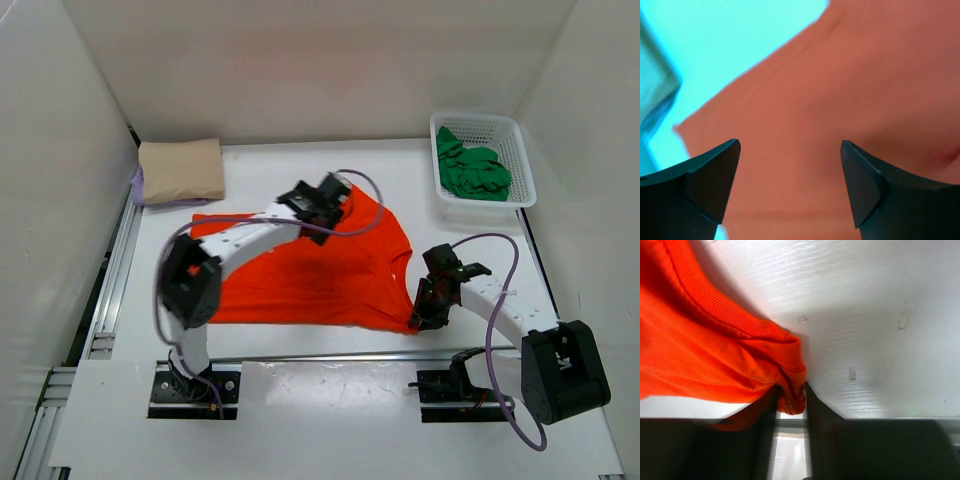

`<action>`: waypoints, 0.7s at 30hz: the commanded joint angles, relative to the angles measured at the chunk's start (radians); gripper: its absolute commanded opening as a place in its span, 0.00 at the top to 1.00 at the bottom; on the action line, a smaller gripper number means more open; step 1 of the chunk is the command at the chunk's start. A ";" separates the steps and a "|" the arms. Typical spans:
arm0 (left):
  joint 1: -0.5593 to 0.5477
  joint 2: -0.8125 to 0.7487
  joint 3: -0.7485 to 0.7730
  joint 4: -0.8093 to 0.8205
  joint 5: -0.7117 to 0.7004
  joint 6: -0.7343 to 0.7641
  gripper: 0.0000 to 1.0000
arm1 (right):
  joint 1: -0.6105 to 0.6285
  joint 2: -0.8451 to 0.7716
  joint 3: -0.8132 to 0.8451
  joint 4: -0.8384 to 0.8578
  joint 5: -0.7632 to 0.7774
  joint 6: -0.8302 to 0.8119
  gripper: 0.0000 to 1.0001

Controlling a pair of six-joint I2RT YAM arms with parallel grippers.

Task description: Fold and stack the t-shirts

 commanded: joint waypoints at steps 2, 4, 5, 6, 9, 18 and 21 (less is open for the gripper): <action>0.189 -0.352 -0.217 -0.170 0.170 -0.003 0.03 | -0.004 0.004 0.034 -0.040 0.024 -0.017 0.54; 0.350 -0.437 -0.356 -0.232 0.228 -0.003 0.00 | -0.004 -0.005 0.034 -0.040 0.024 -0.017 0.43; 0.401 -0.518 -0.412 -0.270 0.256 -0.003 0.00 | -0.004 -0.014 0.034 -0.040 0.033 -0.017 0.41; 0.493 -0.560 -0.531 -0.270 0.256 -0.003 0.00 | -0.004 -0.014 0.034 -0.040 0.033 -0.008 0.40; 0.657 -0.718 -0.697 -0.269 0.256 -0.003 0.00 | -0.004 -0.050 0.034 -0.049 0.033 0.001 0.38; 0.925 -0.815 -0.987 -0.165 0.292 -0.003 0.00 | -0.004 -0.063 0.016 -0.049 -0.011 0.001 0.38; 0.980 -0.783 -0.978 -0.131 0.348 -0.003 0.00 | -0.004 -0.063 -0.010 -0.014 -0.051 0.010 0.37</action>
